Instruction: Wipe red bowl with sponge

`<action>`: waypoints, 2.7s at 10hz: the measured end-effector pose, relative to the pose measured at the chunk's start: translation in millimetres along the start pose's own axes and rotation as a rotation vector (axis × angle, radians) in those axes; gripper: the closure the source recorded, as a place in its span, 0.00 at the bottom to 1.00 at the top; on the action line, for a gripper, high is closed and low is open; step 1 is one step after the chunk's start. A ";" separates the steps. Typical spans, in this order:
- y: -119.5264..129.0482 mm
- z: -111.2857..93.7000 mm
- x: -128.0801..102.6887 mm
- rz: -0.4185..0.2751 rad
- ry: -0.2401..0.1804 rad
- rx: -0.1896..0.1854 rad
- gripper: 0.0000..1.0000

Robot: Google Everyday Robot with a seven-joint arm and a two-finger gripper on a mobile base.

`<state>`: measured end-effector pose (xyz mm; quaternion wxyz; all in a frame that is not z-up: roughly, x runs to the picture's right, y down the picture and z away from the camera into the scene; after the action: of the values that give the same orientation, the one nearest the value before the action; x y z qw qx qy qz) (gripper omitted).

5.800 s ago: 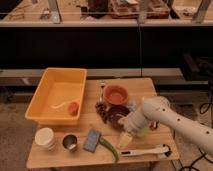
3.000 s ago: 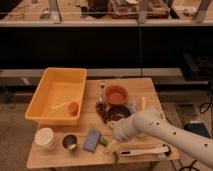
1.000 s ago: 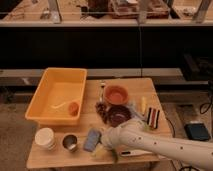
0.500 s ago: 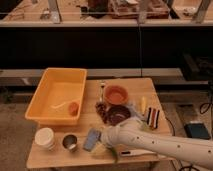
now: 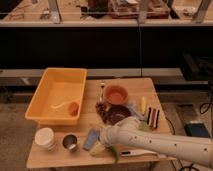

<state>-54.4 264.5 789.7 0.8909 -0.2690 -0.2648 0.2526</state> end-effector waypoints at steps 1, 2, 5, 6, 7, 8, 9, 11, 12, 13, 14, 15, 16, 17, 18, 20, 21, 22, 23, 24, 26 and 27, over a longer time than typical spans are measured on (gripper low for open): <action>0.0 2.3 0.4 0.000 0.002 -0.001 0.20; 0.2 5.6 1.8 0.001 0.004 -0.004 0.20; 1.7 10.2 2.2 0.004 -0.001 -0.022 0.42; 2.2 10.2 1.6 0.004 -0.007 -0.029 0.54; 2.2 9.1 0.6 0.006 -0.012 -0.034 0.64; 1.6 7.0 -0.1 0.011 -0.019 -0.037 0.72; 0.4 2.3 0.3 0.018 -0.031 -0.040 0.75; -3.8 -13.1 -2.4 0.015 -0.053 -0.038 0.75; -9.9 -32.7 -6.5 0.009 -0.063 -0.029 0.75; -17.3 -54.8 -10.4 0.007 -0.070 -0.015 0.75; -24.2 -73.4 -9.8 0.008 -0.074 -0.002 0.75; -32.9 -94.3 -3.8 0.016 -0.082 0.014 0.75; -44.0 -117.4 10.4 0.031 -0.093 0.035 0.75; -51.4 -132.4 21.6 0.040 -0.100 0.053 0.75; -60.1 -148.9 31.6 0.046 -0.106 0.072 0.75; -81.0 -181.4 56.8 0.074 -0.103 0.128 0.75; -90.6 -191.6 65.5 0.088 -0.103 0.149 0.75; -106.7 -204.9 77.9 0.117 -0.108 0.181 0.75; -122.7 -217.7 87.7 0.143 -0.112 0.217 0.75; -136.8 -225.9 91.8 0.161 -0.116 0.242 0.75; -179.4 -233.0 88.3 0.204 -0.118 0.289 0.82; -198.7 -230.0 81.3 0.220 -0.115 0.303 0.92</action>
<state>206.0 88.6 774.4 0.8716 -0.1442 -0.2432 0.4005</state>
